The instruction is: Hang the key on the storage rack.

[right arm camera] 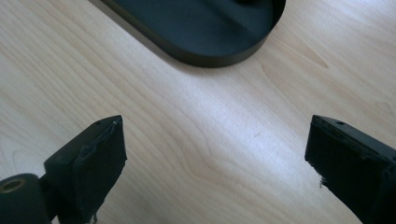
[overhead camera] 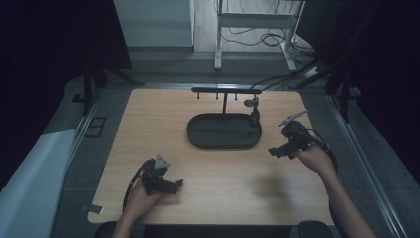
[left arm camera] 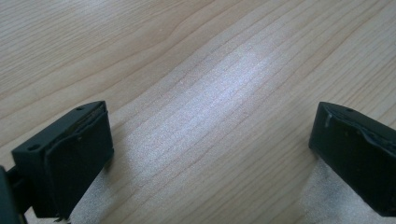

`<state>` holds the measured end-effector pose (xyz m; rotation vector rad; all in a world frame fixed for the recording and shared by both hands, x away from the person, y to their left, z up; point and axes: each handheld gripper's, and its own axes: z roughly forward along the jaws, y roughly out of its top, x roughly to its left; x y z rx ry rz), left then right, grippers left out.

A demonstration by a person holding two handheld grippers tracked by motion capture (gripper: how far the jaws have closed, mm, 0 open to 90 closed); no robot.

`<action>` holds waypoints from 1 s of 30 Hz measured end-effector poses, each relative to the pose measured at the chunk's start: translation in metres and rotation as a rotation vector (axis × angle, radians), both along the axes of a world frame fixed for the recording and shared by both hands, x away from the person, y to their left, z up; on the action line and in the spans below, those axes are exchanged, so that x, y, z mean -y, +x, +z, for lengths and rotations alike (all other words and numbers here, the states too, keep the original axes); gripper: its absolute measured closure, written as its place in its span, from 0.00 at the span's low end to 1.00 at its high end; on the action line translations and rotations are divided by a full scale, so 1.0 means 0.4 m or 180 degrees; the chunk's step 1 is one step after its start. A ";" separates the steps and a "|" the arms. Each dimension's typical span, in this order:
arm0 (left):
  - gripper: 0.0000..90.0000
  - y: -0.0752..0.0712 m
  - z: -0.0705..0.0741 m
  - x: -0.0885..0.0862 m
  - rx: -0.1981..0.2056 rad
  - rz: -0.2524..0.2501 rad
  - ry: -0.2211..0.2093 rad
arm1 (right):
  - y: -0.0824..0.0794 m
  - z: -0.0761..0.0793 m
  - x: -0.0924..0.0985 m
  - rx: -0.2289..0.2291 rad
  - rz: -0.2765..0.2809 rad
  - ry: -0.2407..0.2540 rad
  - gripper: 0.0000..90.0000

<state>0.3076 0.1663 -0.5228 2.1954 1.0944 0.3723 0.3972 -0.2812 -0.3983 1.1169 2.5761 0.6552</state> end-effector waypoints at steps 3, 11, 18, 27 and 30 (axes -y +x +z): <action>0.00 0.000 0.000 0.000 0.0003 -0.0004 0.0005 | -0.019 -0.006 0.016 0.0009 -0.0031 0.0004 0.04; 0.00 0.000 0.000 0.000 -0.0001 0.0003 -0.0001 | -0.064 -0.029 0.052 0.0023 -0.0088 0.0003 0.02; 0.00 0.000 0.000 0.000 -0.0001 0.0002 0.0000 | -0.100 -0.058 0.069 0.0024 -0.0149 0.0068 0.03; 0.00 -0.001 0.000 0.001 0.0004 0.0007 -0.0002 | -0.136 -0.117 0.078 0.0072 -0.0228 0.0279 0.03; 0.00 -0.001 0.000 0.001 0.0006 0.0007 -0.0004 | -0.148 -0.141 0.073 0.0100 -0.0246 0.0342 0.03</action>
